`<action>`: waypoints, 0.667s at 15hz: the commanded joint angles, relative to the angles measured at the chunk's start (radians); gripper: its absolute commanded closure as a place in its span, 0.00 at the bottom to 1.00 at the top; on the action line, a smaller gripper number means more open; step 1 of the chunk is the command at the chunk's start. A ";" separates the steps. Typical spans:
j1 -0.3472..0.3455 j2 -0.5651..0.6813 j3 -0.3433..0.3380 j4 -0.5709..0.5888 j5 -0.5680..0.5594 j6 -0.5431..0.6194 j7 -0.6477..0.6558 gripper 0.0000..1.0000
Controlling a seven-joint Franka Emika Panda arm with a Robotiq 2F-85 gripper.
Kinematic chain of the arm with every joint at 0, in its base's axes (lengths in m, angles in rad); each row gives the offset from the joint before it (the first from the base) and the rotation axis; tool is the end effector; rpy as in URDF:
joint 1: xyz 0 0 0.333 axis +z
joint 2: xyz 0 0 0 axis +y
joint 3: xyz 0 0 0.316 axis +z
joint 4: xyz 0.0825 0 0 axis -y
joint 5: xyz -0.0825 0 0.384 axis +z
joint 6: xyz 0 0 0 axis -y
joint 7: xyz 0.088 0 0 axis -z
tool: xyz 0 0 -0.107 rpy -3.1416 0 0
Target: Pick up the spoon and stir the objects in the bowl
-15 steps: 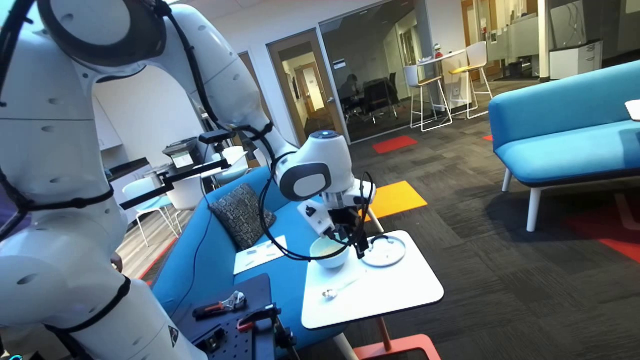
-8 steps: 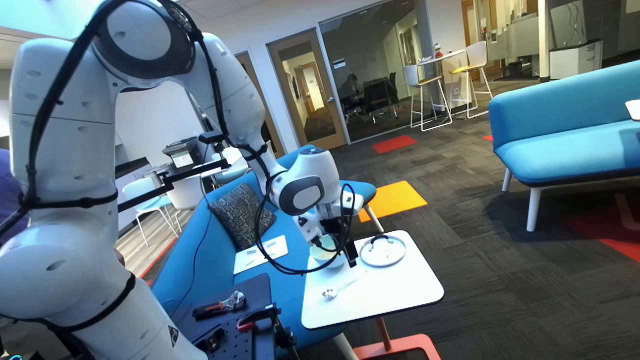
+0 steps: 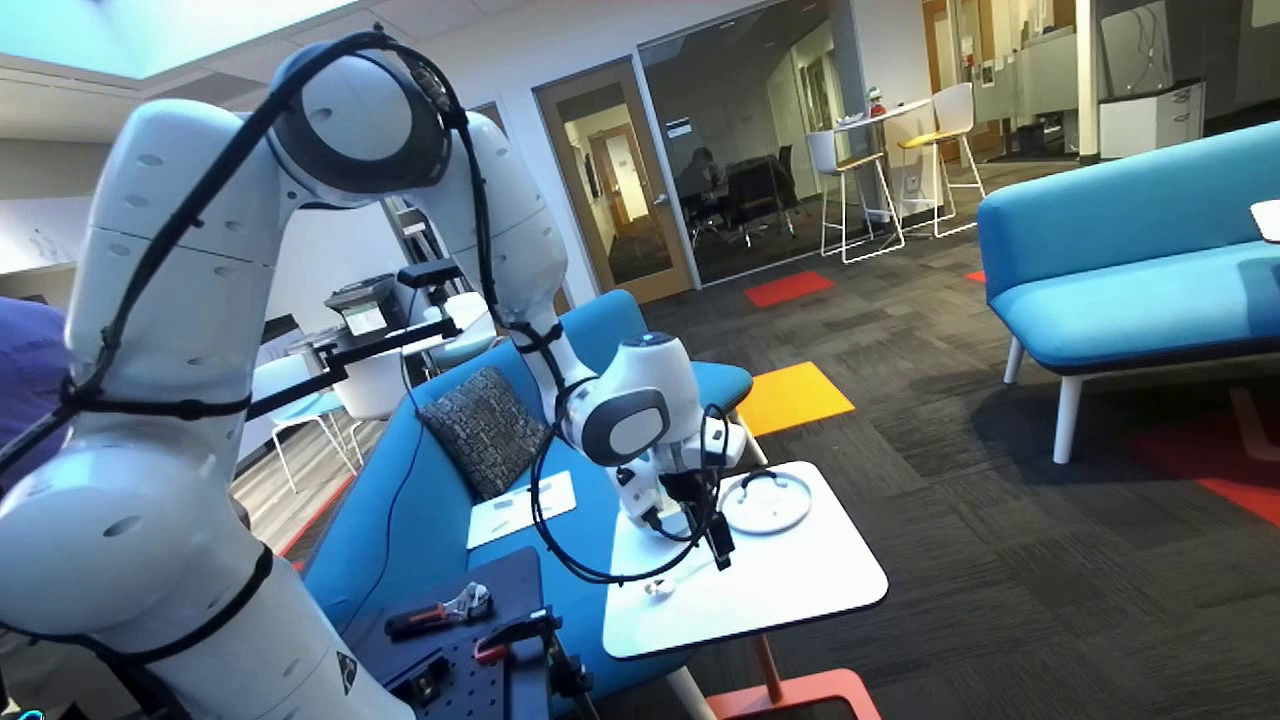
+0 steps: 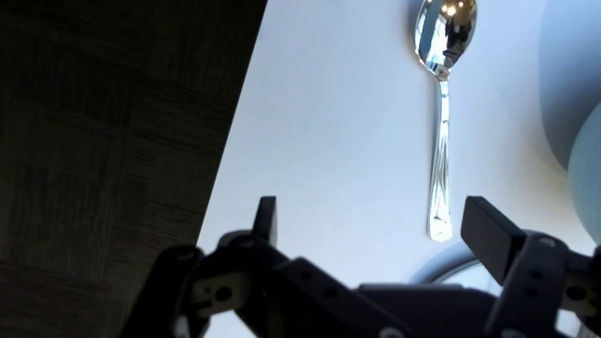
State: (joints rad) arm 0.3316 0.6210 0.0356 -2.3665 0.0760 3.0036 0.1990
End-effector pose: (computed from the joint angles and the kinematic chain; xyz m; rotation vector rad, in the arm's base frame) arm 0.4501 0.1697 0.0697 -3.1039 -0.1338 -0.0097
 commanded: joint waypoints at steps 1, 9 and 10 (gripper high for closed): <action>-0.022 0.072 0.014 0.062 -0.015 0.018 -0.019 0.00; -0.024 0.157 0.050 0.123 -0.014 0.009 -0.042 0.00; -0.022 0.163 0.056 0.126 -0.013 0.009 -0.041 0.00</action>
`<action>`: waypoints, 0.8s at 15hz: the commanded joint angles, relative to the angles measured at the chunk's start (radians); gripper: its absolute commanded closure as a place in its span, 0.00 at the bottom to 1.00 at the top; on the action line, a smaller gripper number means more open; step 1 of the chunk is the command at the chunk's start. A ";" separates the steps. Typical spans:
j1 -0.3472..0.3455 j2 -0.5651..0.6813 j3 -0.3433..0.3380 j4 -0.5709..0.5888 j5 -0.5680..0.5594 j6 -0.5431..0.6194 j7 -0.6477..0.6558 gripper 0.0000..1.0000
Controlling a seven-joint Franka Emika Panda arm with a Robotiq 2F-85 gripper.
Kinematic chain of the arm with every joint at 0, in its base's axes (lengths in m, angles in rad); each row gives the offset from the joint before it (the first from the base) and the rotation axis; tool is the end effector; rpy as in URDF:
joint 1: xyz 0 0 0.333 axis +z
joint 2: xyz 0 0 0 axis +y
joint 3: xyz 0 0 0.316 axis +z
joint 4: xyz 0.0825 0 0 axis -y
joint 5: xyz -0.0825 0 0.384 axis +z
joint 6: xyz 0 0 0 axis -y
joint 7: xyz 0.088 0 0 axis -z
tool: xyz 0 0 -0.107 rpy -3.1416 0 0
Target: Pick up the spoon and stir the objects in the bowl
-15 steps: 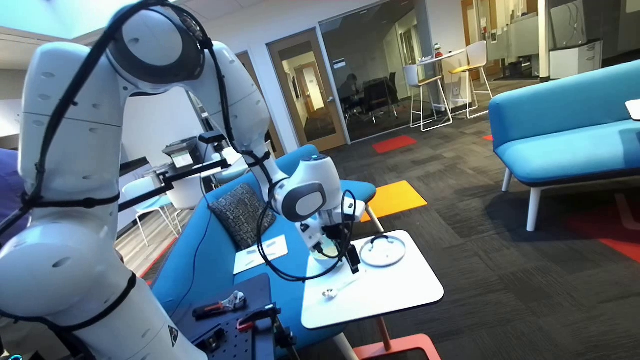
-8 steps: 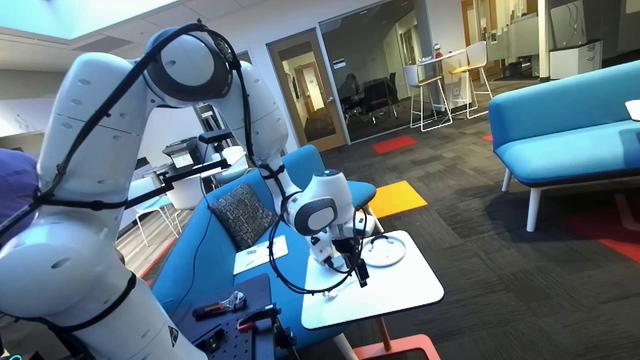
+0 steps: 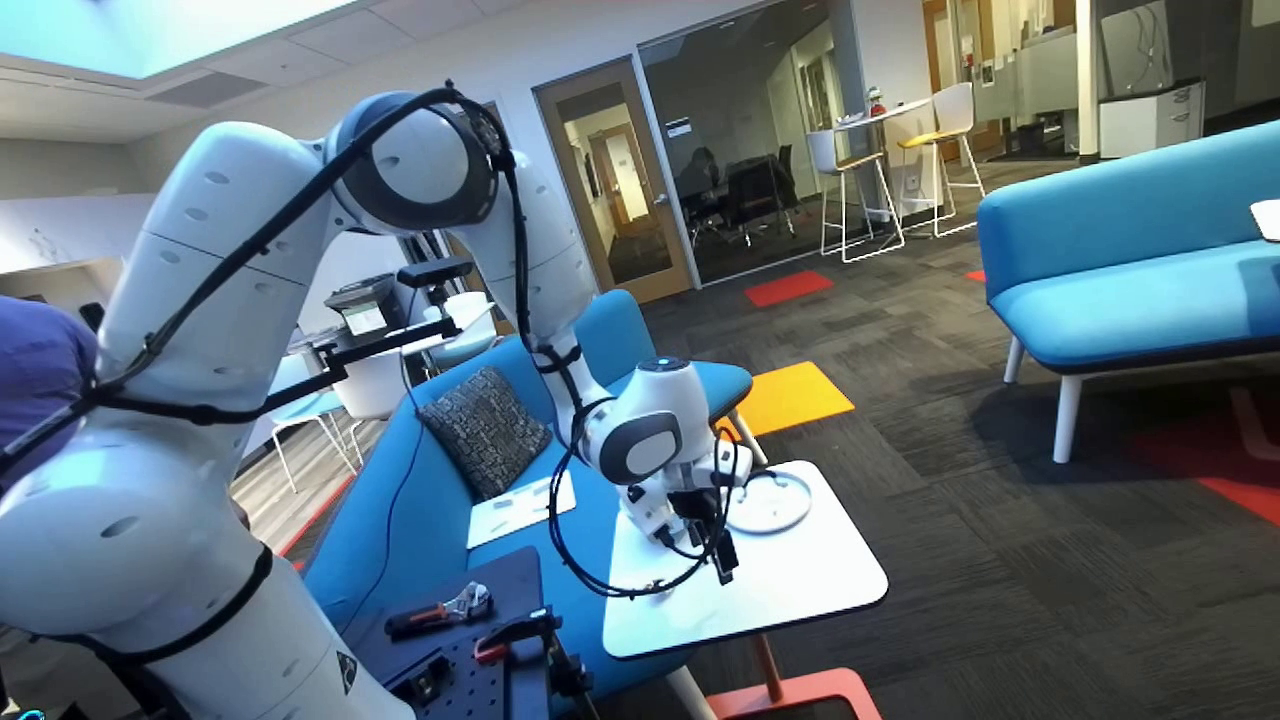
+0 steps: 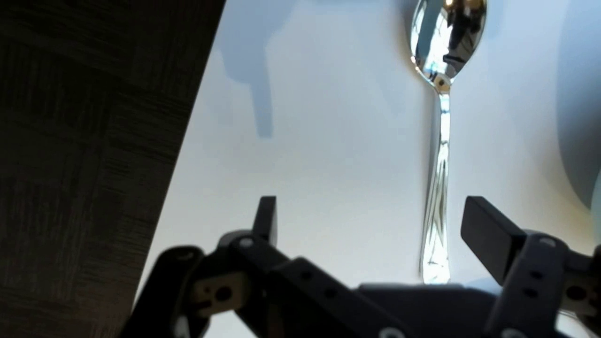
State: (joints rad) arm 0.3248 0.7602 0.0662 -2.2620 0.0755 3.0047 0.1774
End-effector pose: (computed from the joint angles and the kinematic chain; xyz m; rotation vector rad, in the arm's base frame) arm 0.4546 0.1869 0.0258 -3.0873 -0.1868 0.0502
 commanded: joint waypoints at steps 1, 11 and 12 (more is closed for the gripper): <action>-0.013 0.028 0.031 0.022 -0.012 0.010 -0.019 0.00; 0.063 0.080 0.010 0.058 -0.020 0.019 0.004 0.00; 0.070 0.084 0.006 0.062 -0.019 0.022 0.006 0.09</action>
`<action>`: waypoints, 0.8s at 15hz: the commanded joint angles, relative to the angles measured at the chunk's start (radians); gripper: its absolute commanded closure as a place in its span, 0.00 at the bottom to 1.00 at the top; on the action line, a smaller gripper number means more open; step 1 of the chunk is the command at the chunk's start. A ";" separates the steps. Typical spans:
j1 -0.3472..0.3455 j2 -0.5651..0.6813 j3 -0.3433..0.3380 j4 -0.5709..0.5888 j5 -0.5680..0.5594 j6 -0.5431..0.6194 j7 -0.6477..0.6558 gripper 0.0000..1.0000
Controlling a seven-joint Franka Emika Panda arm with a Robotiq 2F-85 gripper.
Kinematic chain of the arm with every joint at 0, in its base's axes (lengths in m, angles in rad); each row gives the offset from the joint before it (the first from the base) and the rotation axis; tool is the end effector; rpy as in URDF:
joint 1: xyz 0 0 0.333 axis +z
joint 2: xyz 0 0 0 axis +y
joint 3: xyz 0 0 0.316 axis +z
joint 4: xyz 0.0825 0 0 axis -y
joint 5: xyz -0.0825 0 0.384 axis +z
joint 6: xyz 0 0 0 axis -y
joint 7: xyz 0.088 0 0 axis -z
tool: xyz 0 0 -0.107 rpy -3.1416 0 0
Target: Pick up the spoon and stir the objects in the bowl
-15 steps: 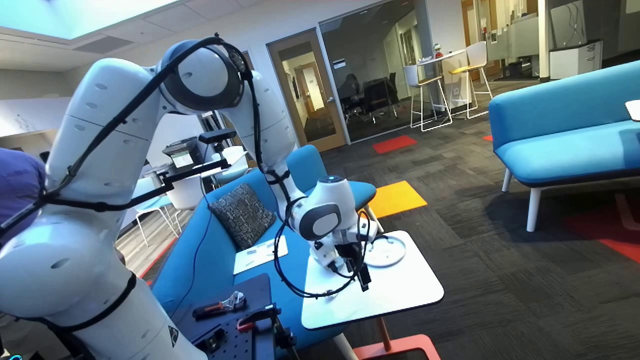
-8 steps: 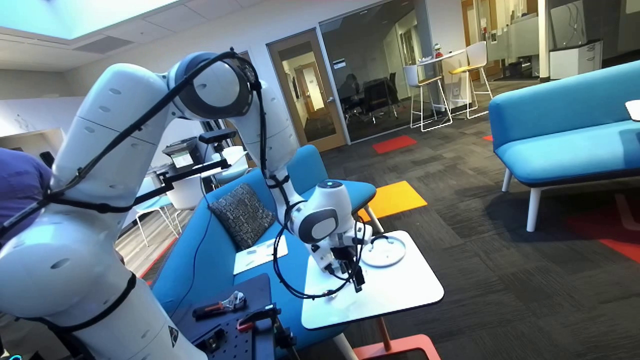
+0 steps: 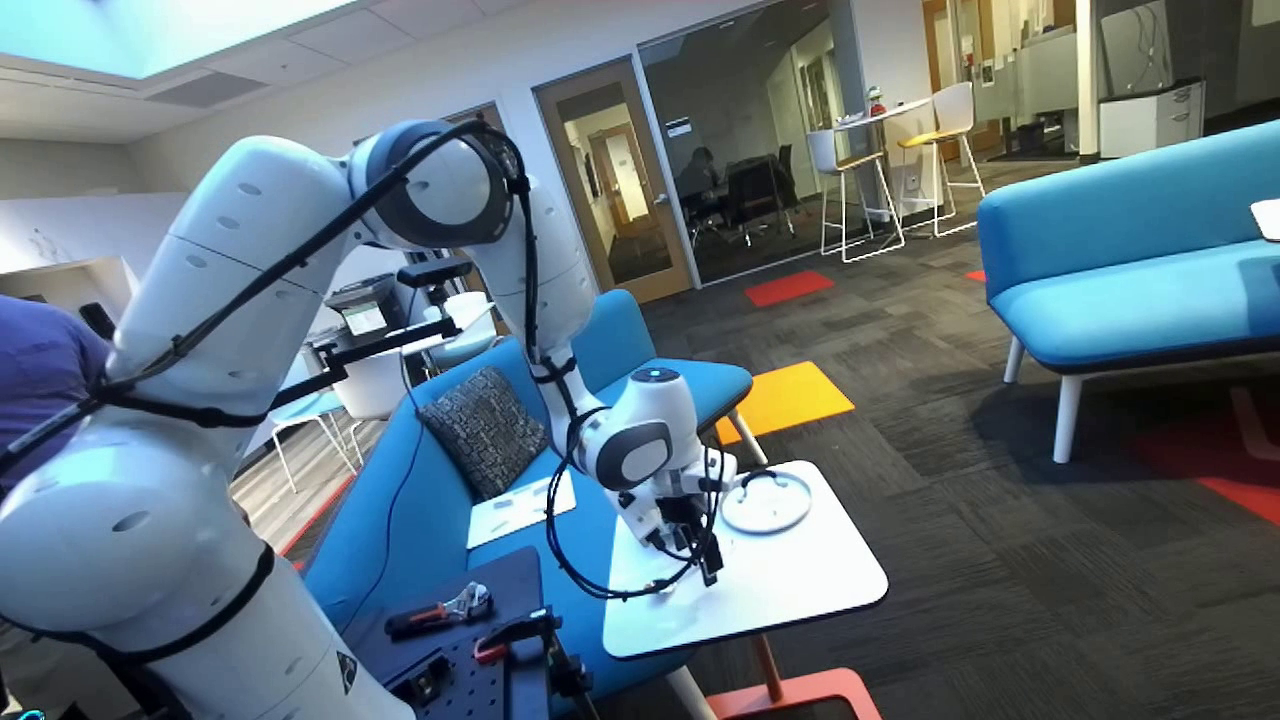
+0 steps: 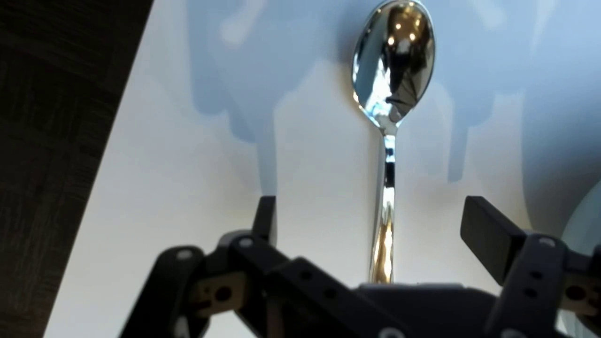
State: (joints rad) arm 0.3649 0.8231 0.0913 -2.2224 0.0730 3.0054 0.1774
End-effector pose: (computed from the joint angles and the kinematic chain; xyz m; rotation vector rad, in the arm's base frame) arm 0.4399 0.2186 0.0040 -3.0680 -0.2744 0.0940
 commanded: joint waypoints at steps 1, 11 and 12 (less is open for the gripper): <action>0.033 0.025 -0.020 0.025 -0.017 0.023 0.004 0.26; 0.042 0.026 -0.033 0.031 -0.016 0.036 0.001 0.99; 0.041 0.018 -0.035 0.025 -0.015 0.035 0.003 1.00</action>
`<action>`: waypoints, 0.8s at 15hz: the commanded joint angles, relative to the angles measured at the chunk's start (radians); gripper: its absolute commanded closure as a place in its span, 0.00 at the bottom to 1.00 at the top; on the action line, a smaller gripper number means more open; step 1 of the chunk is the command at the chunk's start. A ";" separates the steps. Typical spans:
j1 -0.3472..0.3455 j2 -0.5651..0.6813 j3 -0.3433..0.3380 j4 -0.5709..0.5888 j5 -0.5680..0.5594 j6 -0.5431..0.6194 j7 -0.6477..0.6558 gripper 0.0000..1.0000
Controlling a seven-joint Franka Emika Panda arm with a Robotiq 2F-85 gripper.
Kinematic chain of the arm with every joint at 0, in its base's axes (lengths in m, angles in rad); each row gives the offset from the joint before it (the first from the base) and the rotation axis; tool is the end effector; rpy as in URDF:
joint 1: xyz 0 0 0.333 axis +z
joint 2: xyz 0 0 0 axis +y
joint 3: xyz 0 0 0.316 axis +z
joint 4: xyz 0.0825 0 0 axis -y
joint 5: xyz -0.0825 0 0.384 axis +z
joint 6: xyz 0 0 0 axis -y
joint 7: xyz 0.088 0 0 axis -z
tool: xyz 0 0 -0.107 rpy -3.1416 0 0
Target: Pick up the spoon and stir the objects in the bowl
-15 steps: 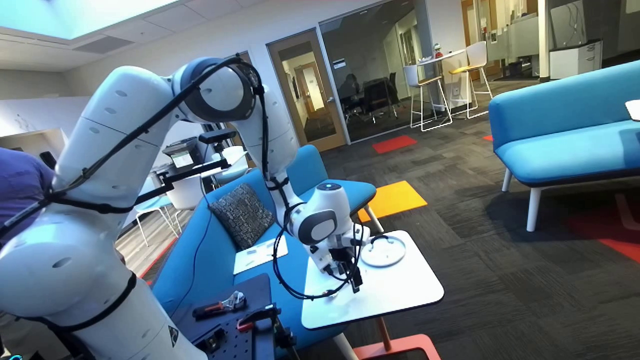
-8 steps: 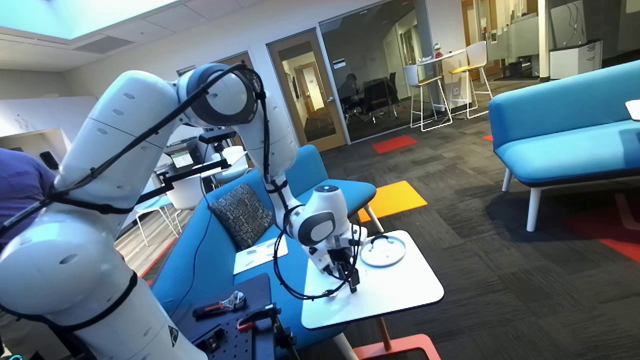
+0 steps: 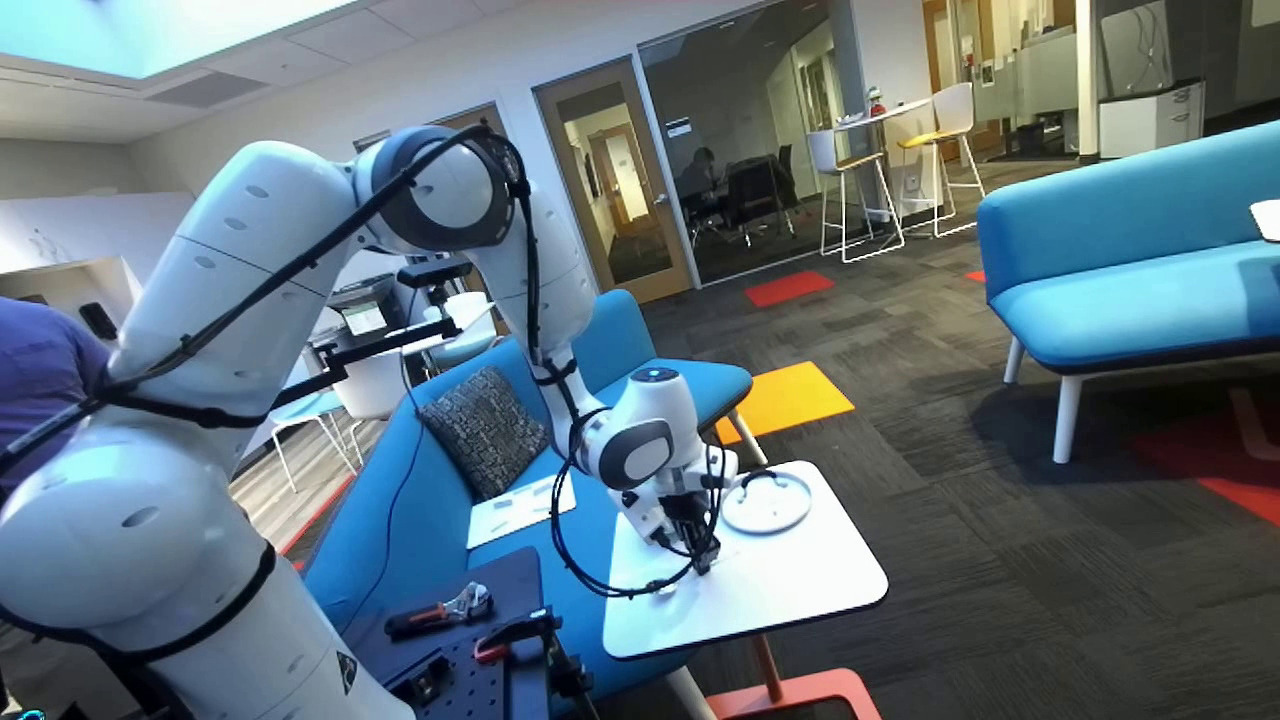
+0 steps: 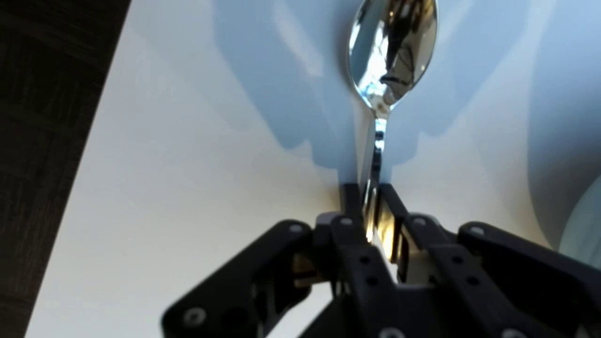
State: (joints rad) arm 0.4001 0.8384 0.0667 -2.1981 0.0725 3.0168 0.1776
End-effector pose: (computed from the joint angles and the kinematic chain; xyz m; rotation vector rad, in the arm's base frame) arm 0.4453 0.2245 0.0017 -3.0774 -0.3019 0.0574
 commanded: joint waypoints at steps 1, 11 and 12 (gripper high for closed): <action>0.007 -0.010 -0.015 -0.010 -0.013 0.027 0.006 1.00; -0.052 -0.169 -0.028 -0.161 -0.073 0.180 -0.107 0.98; -0.056 -0.189 -0.030 -0.177 -0.088 0.194 -0.130 0.98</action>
State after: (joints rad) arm 0.3697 0.7462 0.0360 -2.2846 0.0284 3.1654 0.1053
